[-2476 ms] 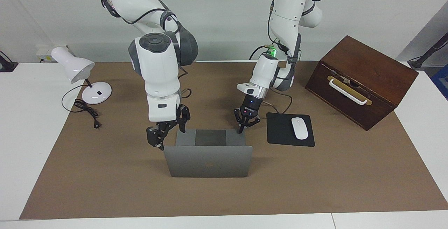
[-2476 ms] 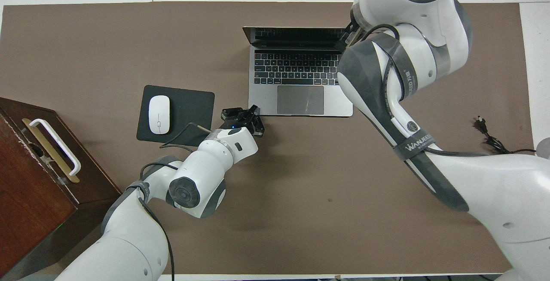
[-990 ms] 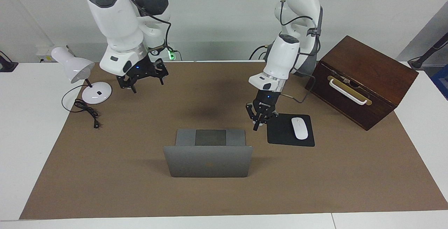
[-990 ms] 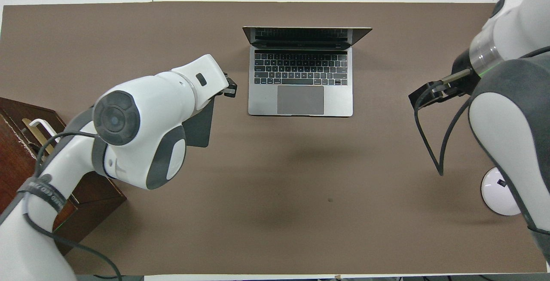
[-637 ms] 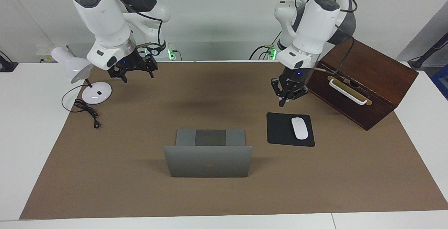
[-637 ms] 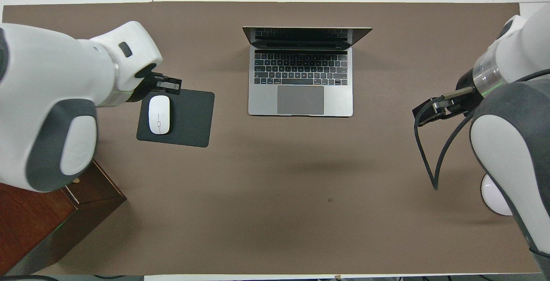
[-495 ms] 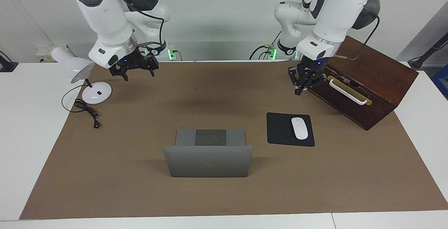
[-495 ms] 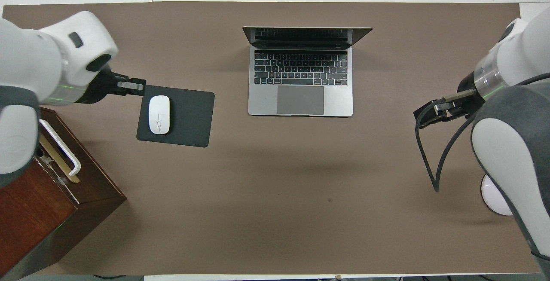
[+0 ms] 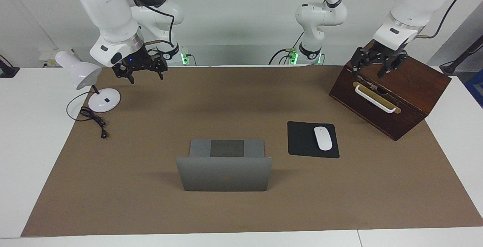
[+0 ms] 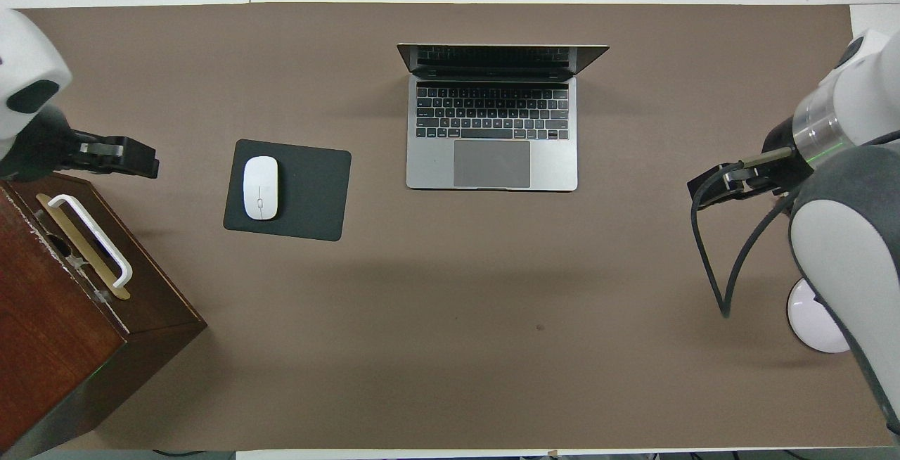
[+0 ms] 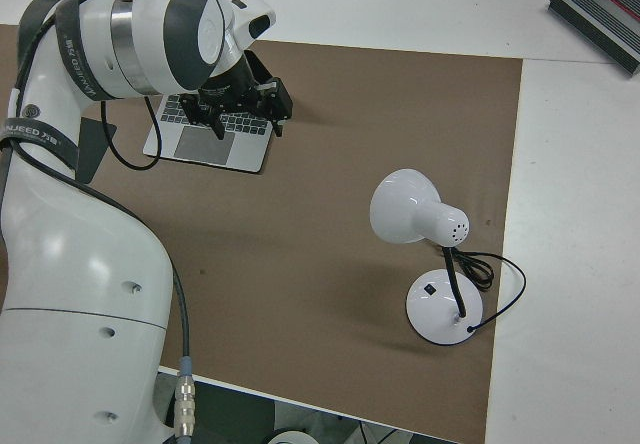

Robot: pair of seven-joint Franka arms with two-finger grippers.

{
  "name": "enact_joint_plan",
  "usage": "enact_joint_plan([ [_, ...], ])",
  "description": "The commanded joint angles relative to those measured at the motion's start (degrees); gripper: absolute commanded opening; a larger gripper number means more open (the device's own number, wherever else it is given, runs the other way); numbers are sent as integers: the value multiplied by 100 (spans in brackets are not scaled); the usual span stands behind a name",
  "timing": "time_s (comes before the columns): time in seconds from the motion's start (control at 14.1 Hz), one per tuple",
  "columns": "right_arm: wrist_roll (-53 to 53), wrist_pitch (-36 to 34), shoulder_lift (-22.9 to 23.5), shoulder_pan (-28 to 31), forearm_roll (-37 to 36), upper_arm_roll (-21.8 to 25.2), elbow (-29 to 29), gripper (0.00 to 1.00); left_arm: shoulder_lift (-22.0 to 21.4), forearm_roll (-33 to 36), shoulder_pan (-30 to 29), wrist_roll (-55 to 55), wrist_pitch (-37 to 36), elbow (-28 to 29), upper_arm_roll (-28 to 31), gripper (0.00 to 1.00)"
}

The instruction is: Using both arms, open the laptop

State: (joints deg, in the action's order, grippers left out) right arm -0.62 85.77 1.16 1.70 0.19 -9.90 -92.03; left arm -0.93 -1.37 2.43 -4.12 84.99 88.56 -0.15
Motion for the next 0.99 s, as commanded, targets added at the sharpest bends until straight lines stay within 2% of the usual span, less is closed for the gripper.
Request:
enact_joint_plan([
  [0.0,54,124,-124,24,192,50,-183,100,-145,75,-243,-220,-272,-32,-81,100],
  [0.42,159,-51,-72,-11,358,155,61,100,-197,75,-524,-291,-395,12,-81,100],
  [0.71,168,-95,78,-38,648,962,379,100,-233,75,-524,-282,-352,100,-81,100],
  [0.92,159,-69,25,-82,614,1166,441,100,-224,75,-515,-265,-307,91,-90,100],
])
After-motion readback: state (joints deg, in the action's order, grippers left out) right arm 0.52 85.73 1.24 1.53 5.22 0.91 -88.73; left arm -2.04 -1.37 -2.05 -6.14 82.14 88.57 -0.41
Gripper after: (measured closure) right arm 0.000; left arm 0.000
